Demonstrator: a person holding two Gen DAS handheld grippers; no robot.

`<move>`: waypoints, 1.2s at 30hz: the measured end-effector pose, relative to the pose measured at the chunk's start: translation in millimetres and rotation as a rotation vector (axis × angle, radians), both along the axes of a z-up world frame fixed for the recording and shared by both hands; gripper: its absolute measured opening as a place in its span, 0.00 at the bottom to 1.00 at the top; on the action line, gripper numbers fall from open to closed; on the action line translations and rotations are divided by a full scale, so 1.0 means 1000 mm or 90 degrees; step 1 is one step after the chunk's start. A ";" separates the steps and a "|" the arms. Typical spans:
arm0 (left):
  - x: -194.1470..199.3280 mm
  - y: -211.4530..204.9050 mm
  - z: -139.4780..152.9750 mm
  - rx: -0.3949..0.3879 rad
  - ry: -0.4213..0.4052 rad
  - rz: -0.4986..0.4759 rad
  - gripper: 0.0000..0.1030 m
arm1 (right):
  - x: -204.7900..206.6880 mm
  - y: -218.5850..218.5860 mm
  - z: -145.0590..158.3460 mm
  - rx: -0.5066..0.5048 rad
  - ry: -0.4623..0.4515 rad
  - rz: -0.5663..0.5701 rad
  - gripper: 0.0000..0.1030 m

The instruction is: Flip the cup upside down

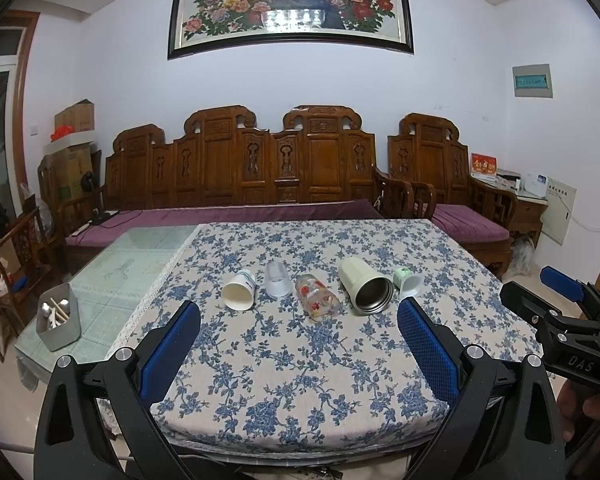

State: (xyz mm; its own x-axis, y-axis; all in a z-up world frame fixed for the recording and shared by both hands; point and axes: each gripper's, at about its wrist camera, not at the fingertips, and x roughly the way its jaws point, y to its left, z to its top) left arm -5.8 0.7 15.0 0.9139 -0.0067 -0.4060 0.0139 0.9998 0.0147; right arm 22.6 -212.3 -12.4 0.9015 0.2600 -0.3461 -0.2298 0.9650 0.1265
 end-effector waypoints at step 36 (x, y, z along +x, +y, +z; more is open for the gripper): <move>-0.004 -0.004 0.001 0.002 -0.006 -0.006 0.92 | 0.002 0.002 -0.002 0.001 0.000 0.005 0.98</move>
State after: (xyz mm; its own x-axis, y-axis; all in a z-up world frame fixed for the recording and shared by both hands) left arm -9.3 -3.6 16.4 0.9173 -0.0136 -0.3980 0.0226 0.9996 0.0178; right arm 24.8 -210.3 -14.8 0.8998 0.2672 -0.3450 -0.2368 0.9630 0.1283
